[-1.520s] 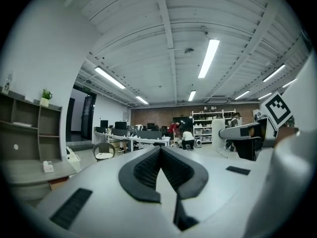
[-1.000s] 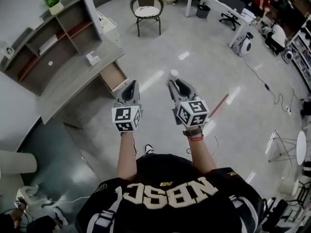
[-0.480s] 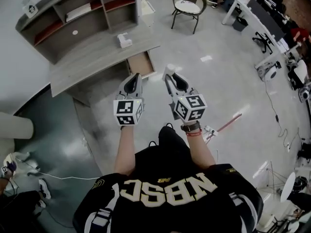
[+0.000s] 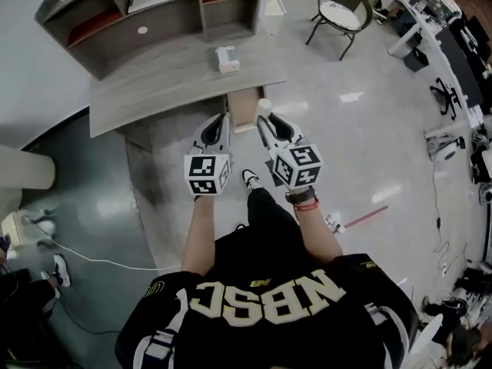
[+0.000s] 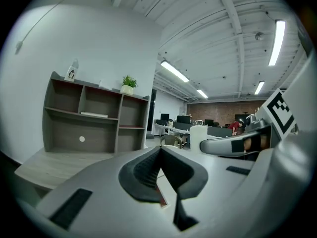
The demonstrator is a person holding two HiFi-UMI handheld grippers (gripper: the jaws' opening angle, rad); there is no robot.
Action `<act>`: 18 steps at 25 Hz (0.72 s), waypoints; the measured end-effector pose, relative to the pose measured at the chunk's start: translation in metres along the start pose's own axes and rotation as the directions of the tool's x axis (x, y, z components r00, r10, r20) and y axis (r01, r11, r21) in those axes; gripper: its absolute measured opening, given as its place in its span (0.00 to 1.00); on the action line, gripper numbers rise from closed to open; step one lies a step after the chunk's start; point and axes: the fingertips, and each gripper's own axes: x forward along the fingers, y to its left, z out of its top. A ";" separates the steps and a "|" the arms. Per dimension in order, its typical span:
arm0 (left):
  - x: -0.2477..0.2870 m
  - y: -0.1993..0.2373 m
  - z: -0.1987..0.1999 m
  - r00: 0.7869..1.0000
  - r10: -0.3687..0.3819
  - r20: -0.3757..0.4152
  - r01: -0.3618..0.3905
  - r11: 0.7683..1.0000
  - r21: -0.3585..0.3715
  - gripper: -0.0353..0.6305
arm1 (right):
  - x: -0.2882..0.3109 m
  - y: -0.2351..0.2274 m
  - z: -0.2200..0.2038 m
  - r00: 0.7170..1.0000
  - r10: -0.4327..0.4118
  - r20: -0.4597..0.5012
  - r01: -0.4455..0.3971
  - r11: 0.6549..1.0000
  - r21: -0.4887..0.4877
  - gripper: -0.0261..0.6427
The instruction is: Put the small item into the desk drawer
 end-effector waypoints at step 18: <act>0.089 0.050 -0.066 0.985 0.076 -0.154 -0.087 0.994 -0.069 0.07 | 0.114 -0.078 -0.068 0.966 0.099 -0.239 -0.088 0.995 0.056 0.20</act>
